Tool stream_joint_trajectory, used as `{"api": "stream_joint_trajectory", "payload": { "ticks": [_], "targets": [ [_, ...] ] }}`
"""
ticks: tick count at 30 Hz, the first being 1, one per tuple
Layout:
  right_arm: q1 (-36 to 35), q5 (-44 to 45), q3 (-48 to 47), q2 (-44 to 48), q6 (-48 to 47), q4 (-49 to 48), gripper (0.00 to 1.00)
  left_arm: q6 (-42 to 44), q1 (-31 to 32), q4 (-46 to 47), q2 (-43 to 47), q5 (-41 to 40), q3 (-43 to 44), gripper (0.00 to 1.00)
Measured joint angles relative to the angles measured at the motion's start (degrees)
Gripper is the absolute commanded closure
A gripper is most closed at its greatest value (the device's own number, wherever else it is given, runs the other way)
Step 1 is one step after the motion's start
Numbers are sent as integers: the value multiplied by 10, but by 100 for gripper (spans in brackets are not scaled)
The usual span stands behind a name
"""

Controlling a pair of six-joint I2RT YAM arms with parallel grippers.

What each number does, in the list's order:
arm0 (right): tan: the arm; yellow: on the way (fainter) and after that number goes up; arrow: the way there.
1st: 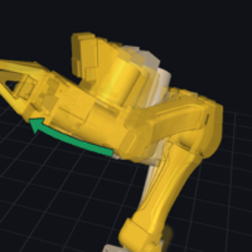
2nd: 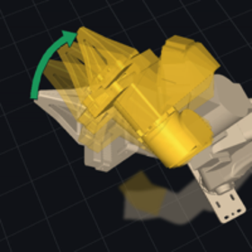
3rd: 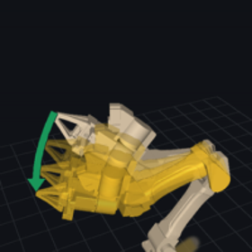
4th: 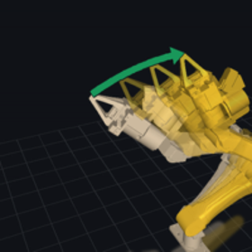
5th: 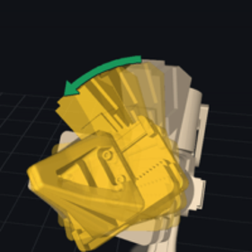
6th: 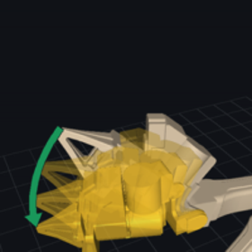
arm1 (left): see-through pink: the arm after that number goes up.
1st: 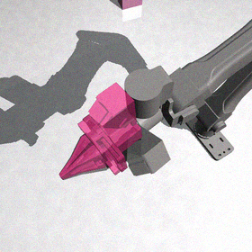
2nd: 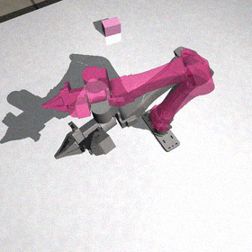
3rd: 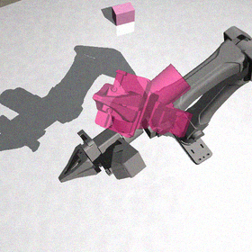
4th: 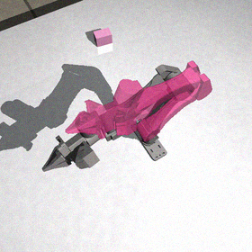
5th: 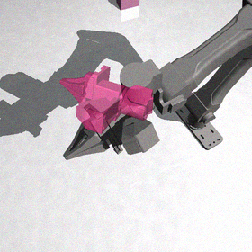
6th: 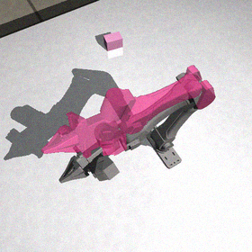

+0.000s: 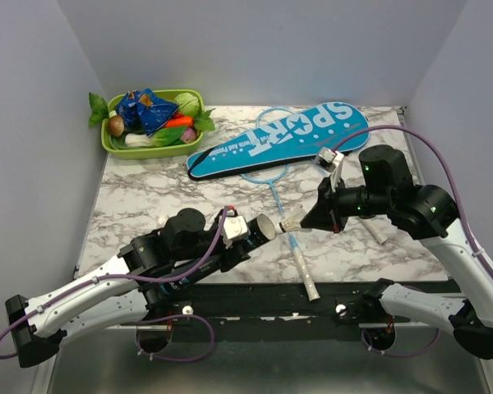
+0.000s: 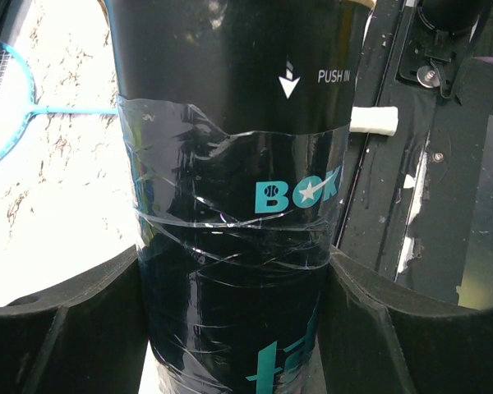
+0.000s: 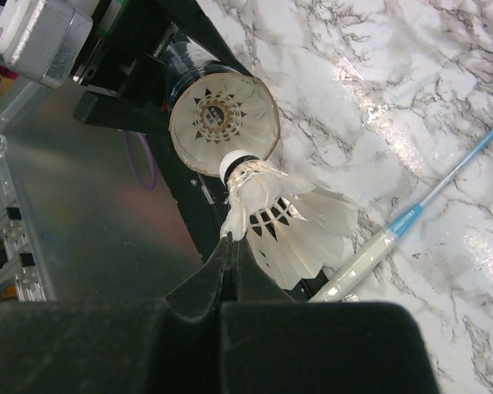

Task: Pack up the badminton gear

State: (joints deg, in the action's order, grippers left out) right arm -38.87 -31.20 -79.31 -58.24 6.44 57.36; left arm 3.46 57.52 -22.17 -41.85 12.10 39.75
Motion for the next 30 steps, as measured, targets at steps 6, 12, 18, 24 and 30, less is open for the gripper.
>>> {"api": "stream_joint_trajectory", "payload": {
  "ticks": [6,12,18,24,30],
  "targets": [
    [-2,-19,25,-10,6,-27,99,0,0,0,0,4,0,100],
    [-10,-32,44,-17,17,-61,99,0,0,0,0,5,0,100],
    [-36,-39,52,-29,32,-96,100,0,0,-2,1,6,1,100],
    [-75,-39,66,-56,47,-129,99,0,0,-3,6,6,1,100],
    [-104,-41,96,-80,64,-186,99,1,0,-6,10,8,1,100]
  ]
}}
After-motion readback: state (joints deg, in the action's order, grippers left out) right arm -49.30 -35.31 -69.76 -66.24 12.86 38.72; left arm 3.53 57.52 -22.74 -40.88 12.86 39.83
